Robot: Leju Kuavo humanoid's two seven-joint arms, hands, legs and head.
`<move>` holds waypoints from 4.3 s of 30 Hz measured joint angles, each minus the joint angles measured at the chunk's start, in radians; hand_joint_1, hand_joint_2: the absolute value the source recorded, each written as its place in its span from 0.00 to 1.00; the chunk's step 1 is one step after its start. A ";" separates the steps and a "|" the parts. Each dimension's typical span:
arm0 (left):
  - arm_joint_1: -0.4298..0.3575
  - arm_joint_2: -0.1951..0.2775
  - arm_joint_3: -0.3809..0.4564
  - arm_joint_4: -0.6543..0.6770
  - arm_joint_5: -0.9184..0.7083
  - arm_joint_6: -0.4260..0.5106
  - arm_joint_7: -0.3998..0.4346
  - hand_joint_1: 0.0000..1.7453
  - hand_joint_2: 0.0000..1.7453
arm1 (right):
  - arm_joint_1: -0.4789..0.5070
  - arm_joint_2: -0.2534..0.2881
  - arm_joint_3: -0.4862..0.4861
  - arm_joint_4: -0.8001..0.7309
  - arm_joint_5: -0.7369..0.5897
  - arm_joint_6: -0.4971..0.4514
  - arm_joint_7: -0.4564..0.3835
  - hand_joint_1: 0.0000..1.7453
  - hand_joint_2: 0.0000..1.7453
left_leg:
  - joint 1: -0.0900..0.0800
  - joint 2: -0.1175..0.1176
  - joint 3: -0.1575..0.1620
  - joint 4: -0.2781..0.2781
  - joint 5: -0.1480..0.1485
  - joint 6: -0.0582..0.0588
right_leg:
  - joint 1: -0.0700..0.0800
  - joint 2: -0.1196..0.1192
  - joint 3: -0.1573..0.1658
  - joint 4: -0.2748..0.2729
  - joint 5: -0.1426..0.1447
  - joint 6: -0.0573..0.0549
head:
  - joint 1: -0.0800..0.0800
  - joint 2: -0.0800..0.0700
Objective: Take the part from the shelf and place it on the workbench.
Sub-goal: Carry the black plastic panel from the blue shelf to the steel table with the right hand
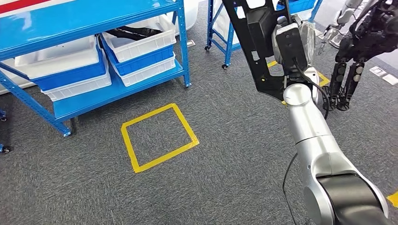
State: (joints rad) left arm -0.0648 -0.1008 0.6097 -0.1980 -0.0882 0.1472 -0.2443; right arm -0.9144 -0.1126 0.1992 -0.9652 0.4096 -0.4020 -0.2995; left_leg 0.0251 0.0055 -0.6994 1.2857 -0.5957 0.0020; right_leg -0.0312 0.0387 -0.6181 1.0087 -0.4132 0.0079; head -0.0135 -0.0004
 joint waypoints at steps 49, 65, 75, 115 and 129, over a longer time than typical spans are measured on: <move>-0.029 -0.006 -0.129 -0.002 -0.224 -0.064 0.053 0.00 0.00 | 0.741 -0.181 -0.342 -0.693 1.039 -0.188 0.281 1.00 1.00 | -0.022 0.075 0.162 -0.301 0.128 0.061 | -0.008 -0.050 -0.063 0.166 -0.069 0.062 | 0.025 0.000; -0.006 0.017 -0.129 -0.006 -0.268 -0.089 0.049 0.00 0.00 | 0.677 -0.271 -0.408 -0.793 1.105 -0.097 0.332 1.00 1.00 | -0.012 -0.044 0.095 -0.139 0.062 0.031 | 0.002 0.041 0.020 0.004 -0.022 0.014 | 0.016 0.000; -0.002 0.026 -0.129 -0.007 -0.268 -0.089 0.050 0.00 0.00 | 0.685 -0.265 -0.410 -0.812 1.105 -0.098 0.332 1.00 1.00 | -0.025 -0.004 0.157 -0.296 0.130 0.066 | 0.004 -0.018 -0.101 0.191 -0.093 0.032 | 0.022 0.000; -0.009 0.026 0.021 -0.016 -0.243 -0.014 0.025 0.00 0.00 | 0.209 -0.274 0.002 -0.247 1.159 -0.151 0.578 1.00 1.00 | -0.037 0.112 0.139 -0.288 0.132 0.037 | 0.014 -0.088 0.020 -0.012 -0.012 0.047 | 0.021 0.000; -0.004 0.009 0.090 -0.016 -0.221 -0.010 -0.028 0.00 0.00 | 0.082 -0.202 0.025 -0.092 1.159 -0.194 0.527 1.00 1.00 | -0.015 -0.108 0.093 -0.234 0.139 0.030 | 0.012 0.081 0.014 -0.009 -0.004 0.010 | 0.017 0.000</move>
State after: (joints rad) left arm -0.0693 -0.0921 0.6995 -0.2142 -0.3090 0.1376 -0.2722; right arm -0.8326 -0.3150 0.2246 -1.0577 1.5690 -0.5964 0.2272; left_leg 0.0102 -0.1025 -0.6065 1.0513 -0.4566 0.0323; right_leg -0.0191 0.1194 -0.6038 1.0000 -0.4176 0.0178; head 0.0038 -0.0004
